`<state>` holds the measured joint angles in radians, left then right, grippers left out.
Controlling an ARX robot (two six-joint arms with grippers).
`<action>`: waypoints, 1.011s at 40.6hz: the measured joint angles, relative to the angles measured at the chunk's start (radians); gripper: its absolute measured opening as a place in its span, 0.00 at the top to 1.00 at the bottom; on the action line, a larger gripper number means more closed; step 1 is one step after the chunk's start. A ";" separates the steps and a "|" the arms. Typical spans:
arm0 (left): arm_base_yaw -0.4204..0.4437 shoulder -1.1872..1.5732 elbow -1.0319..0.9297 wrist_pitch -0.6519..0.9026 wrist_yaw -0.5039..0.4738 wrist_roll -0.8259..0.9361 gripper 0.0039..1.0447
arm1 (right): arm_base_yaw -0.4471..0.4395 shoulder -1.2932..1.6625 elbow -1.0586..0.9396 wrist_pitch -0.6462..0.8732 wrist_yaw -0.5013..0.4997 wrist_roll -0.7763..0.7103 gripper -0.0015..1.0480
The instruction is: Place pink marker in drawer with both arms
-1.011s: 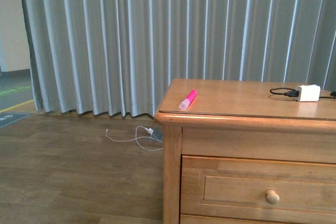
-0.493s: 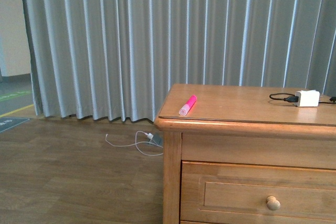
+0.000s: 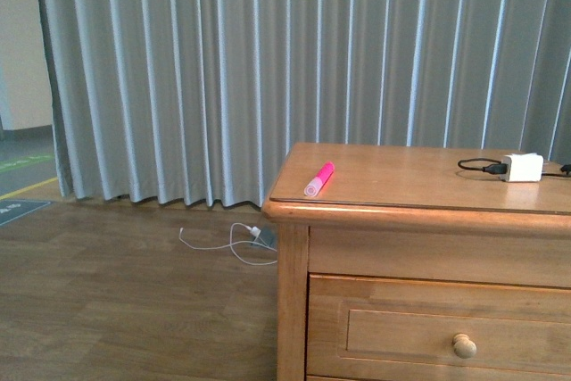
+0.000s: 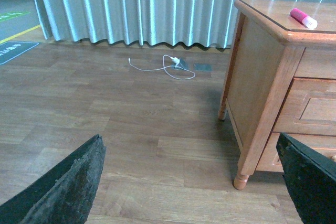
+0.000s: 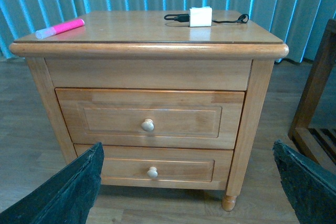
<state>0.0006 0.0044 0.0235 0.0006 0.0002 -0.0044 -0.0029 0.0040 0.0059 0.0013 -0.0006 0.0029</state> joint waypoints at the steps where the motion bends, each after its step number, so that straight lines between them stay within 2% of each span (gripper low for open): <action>1: 0.000 0.000 0.000 0.000 0.000 0.000 0.06 | 0.004 0.005 0.002 -0.011 0.013 0.003 0.08; 4: 0.000 0.000 0.000 0.000 0.000 0.000 0.06 | 0.035 0.093 0.070 -0.188 0.112 0.024 0.08; 8: 0.000 0.000 0.000 0.000 0.000 0.000 0.06 | 0.072 0.191 0.086 -0.230 0.149 0.043 0.08; 13: 0.000 0.000 0.000 0.000 0.000 0.000 0.06 | 0.180 0.372 0.126 -0.091 0.222 0.080 0.08; 16: 0.000 0.000 0.000 0.000 0.000 0.000 0.06 | 0.233 0.564 0.179 0.042 0.222 0.116 0.08; 23: 0.000 0.000 0.000 0.000 0.000 0.000 0.06 | 0.259 1.070 0.367 0.245 0.208 0.164 0.08; 34: 0.000 0.000 0.000 0.000 0.000 0.000 0.06 | 0.286 1.631 0.717 0.270 0.205 0.169 0.08; 41: 0.000 0.000 0.000 0.000 0.000 0.000 0.06 | 0.287 1.823 0.885 0.257 0.220 0.167 0.08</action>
<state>0.0006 0.0044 0.0235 0.0006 0.0002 -0.0040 0.2840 1.8275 0.8913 0.2588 0.2195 0.1703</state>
